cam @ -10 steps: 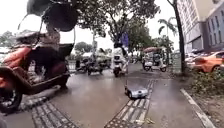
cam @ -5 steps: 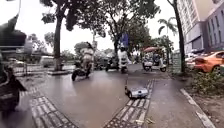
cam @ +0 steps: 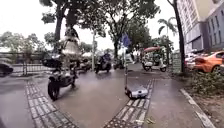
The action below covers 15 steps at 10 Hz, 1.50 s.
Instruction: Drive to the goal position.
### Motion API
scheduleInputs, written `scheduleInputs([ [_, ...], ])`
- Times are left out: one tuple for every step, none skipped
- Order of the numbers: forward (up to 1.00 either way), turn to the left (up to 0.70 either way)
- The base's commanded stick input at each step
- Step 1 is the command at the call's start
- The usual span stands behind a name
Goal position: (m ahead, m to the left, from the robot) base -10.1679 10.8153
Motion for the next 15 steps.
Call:
scheduleInputs([
  [0.1, -0.42],
  [0.1, -0.42],
  [0.1, -0.42],
  [0.1, -0.42],
  [0.1, -0.42],
  [0.11, -0.43],
  [0.11, -0.44],
  [0.11, -0.44],
  [0.11, -0.45],
  [0.12, -0.48],
  [0.13, -0.52],
  [0.13, -0.53],
  [0.13, -0.53],
  [0.14, -0.55],
  [0.14, -0.57],
])
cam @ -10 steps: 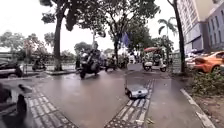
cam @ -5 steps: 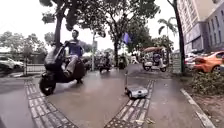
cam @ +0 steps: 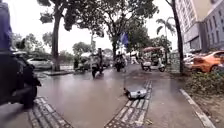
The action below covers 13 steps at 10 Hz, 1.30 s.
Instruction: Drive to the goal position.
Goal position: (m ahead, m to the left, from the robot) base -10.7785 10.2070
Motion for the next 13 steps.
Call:
scheduleInputs([
  [0.14, -0.57],
  [0.14, -0.57],
  [0.14, -0.57],
  [0.14, -0.57],
  [0.15, -0.49],
  [0.15, 0.01],
  [0.15, 0.06],
  [0.15, 0.06],
  [0.15, 0.06],
  [0.15, 0.06],
  [0.15, 0.06],
  [0.15, 0.06],
  [0.15, 0.06],
])
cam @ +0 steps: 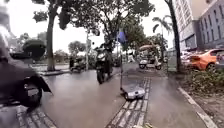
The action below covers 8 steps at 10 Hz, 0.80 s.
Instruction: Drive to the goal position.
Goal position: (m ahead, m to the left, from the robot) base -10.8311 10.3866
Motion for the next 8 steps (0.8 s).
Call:
scheduleInputs([
  [0.15, 0.06],
  [0.15, 0.06],
  [0.15, 0.06],
  [0.15, 0.06],
  [0.15, 0.06],
  [0.15, 0.06],
  [0.15, 0.06],
  [0.15, 0.06],
])
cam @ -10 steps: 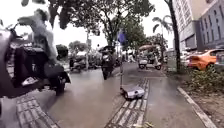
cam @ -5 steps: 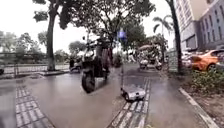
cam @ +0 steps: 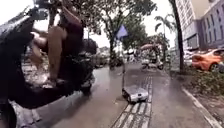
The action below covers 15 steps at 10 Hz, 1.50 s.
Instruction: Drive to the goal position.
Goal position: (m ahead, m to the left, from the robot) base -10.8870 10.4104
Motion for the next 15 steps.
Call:
scheduleInputs([
  [0.15, 0.06],
  [0.15, 0.06],
  [0.15, 0.06],
  [0.15, 0.06],
  [0.13, 0.05],
  [0.09, 0.03],
  [0.04, 0.02],
  [0.03, 0.01],
  [0.03, 0.01],
  [0.03, 0.01],
  [0.03, 0.01],
  [0.03, 0.01],
  [0.04, 0.02],
  [0.04, 0.02],
  [0.04, 0.02],
])
